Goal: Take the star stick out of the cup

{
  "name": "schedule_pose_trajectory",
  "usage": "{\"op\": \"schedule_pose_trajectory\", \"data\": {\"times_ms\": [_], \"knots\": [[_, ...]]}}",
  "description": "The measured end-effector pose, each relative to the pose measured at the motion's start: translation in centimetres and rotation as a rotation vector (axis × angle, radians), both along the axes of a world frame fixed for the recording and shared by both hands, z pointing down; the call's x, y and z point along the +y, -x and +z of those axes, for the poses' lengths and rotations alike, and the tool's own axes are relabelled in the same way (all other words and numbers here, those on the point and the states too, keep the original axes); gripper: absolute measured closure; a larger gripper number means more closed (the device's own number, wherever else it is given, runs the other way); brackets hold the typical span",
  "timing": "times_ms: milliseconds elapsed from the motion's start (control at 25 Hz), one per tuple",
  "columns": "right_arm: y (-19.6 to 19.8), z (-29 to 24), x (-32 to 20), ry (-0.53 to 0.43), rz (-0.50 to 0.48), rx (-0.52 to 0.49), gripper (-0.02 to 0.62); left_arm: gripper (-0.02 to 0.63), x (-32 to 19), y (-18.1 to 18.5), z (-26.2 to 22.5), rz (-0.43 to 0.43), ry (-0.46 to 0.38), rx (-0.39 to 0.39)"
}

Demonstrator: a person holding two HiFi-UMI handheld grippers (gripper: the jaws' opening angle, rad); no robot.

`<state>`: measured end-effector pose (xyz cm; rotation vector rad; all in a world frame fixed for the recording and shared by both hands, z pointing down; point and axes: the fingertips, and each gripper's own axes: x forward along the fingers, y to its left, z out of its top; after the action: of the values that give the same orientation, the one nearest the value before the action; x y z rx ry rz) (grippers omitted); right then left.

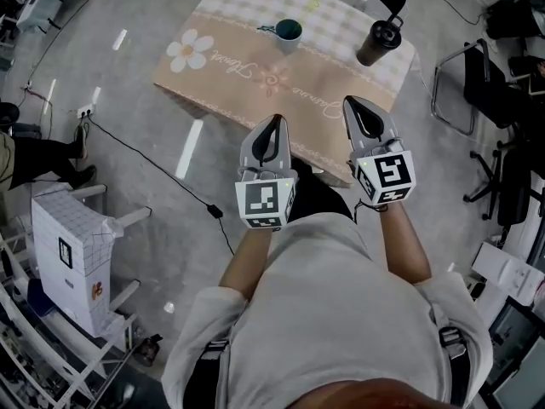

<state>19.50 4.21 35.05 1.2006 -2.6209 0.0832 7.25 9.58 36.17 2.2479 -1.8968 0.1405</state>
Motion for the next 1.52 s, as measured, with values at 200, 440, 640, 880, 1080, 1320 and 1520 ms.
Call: {"op": "schedule_pose_trajectory", "data": {"times_ms": [200, 440, 640, 880, 1080, 1320, 1520], "knots": [[1.5, 0.8, -4.8, 0.022, -0.002, 0.004, 0.595, 0.603, -4.6, 1.8, 0.7, -0.006, 0.03, -0.009], [3.0, 2.7, -10.2, 0.072, -0.024, -0.001, 0.595, 0.603, -10.5, 3.8, 2.4, -0.012, 0.098, -0.017], [4.2, 4.8, -13.1, 0.122, -0.052, -0.023, 0.595, 0.604, -14.2, 4.8, 3.2, -0.009, 0.129, -0.067], [6.3, 7.1, -14.5, 0.169, -0.079, -0.01, 0.595, 0.603, -16.5, 5.9, 4.7, 0.037, 0.151, -0.13], [7.1, 8.1, -15.0, 0.192, -0.012, 0.027, 0.595, 0.603, -18.3, 6.4, 5.4, 0.192, 0.129, -0.232], [7.7, 6.7, -14.1, 0.19, 0.102, 0.068, 0.595, 0.6, -20.4, 8.7, 5.7, 0.356, 0.106, -0.297], [7.6, 5.7, -13.3, 0.177, 0.194, 0.098, 0.595, 0.422, -22.7, 9.0, 7.4, 0.487, 0.13, -0.322]]}}
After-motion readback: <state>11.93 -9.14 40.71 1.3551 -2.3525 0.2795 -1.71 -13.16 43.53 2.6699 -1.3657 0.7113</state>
